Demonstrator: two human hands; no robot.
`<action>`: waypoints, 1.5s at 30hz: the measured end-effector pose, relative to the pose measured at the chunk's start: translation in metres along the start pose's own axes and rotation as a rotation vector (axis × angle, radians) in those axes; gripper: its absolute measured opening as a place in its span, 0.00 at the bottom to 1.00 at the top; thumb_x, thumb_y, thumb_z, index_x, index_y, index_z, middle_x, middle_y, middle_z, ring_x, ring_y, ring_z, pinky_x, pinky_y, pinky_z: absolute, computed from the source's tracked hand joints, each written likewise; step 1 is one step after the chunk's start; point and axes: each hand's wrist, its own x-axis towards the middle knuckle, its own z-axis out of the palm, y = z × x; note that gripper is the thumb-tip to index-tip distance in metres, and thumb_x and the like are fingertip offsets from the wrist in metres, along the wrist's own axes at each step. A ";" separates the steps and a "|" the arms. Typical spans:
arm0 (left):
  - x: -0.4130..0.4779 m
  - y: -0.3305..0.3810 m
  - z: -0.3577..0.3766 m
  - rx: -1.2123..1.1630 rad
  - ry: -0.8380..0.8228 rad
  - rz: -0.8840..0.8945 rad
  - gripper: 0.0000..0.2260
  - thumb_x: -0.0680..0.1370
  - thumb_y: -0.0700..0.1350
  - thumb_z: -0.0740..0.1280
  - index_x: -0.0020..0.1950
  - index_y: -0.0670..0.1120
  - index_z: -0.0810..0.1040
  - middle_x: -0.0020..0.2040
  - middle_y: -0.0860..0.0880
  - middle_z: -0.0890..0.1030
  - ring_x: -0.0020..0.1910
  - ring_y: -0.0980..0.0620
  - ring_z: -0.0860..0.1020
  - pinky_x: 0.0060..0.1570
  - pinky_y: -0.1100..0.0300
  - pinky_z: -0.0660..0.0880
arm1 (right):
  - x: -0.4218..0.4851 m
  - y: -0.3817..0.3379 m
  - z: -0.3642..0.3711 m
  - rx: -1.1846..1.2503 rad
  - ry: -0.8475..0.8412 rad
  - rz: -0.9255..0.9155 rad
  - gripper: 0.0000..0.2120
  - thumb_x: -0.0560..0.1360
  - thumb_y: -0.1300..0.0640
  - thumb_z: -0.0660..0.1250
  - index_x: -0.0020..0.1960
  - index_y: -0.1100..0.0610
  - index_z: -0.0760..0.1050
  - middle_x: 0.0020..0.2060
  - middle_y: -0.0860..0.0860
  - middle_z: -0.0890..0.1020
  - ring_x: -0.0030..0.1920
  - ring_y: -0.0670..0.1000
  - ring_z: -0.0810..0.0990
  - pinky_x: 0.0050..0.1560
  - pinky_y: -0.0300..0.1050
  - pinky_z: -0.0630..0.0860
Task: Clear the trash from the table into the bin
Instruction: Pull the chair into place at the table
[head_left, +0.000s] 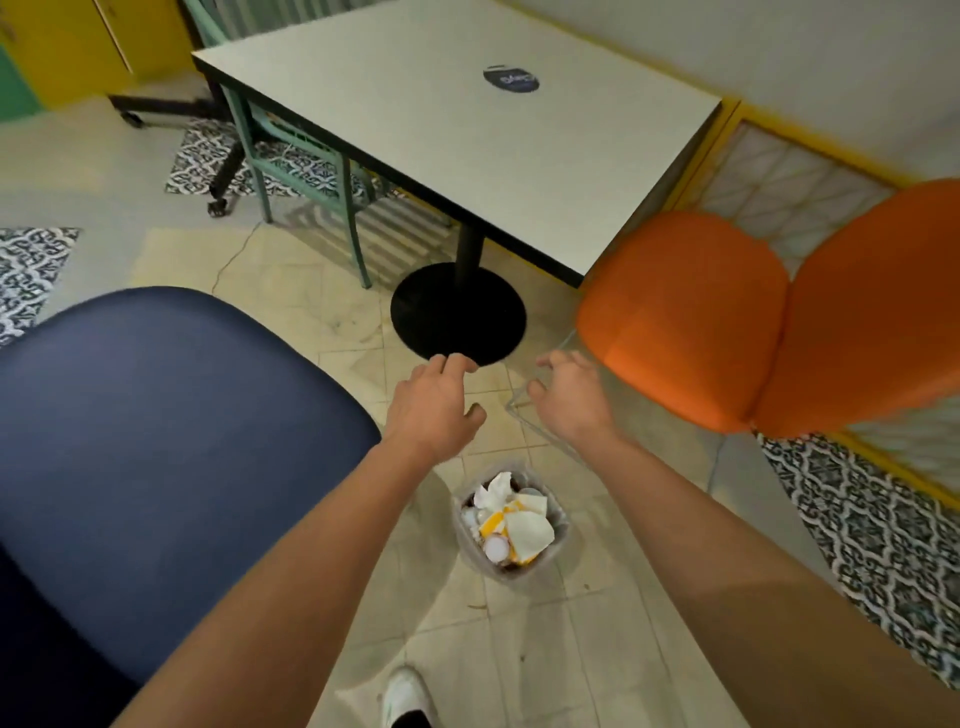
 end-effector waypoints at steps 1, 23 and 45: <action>-0.006 0.005 -0.008 0.005 0.010 0.009 0.21 0.76 0.49 0.63 0.68 0.49 0.65 0.64 0.47 0.72 0.62 0.45 0.70 0.59 0.50 0.70 | -0.008 -0.003 -0.009 -0.008 0.020 -0.013 0.17 0.77 0.55 0.62 0.65 0.56 0.71 0.63 0.57 0.72 0.67 0.58 0.67 0.67 0.50 0.66; -0.114 0.021 -0.294 0.196 0.324 0.223 0.23 0.76 0.53 0.62 0.70 0.49 0.63 0.67 0.48 0.69 0.66 0.45 0.69 0.63 0.48 0.65 | -0.159 -0.205 -0.177 -0.111 0.351 -0.122 0.23 0.77 0.48 0.61 0.70 0.54 0.66 0.67 0.54 0.69 0.68 0.57 0.65 0.66 0.54 0.64; -0.141 -0.119 -0.476 0.304 0.517 0.173 0.23 0.75 0.56 0.63 0.67 0.48 0.66 0.64 0.48 0.72 0.63 0.45 0.71 0.60 0.47 0.69 | -0.174 -0.443 -0.170 -0.132 0.426 -0.303 0.21 0.77 0.47 0.61 0.66 0.55 0.69 0.66 0.53 0.70 0.68 0.56 0.66 0.63 0.54 0.65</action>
